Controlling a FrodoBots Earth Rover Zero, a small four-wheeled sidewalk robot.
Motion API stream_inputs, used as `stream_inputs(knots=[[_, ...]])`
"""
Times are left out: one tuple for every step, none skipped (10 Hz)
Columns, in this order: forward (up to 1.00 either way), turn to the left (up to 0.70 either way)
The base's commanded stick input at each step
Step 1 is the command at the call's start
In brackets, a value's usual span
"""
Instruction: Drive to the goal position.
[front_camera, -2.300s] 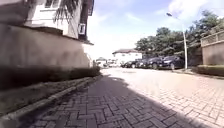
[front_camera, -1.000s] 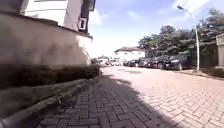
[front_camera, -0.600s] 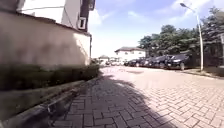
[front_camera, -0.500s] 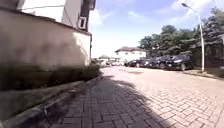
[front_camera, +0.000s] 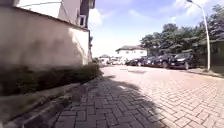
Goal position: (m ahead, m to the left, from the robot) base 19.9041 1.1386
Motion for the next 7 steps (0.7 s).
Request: stream_inputs(knots=[[0.69,0.03],[0.69,0.03],[0.69,0.03],[0.69,0.03],[0.69,0.03],[0.69,0.03],[0.69,0.02]])
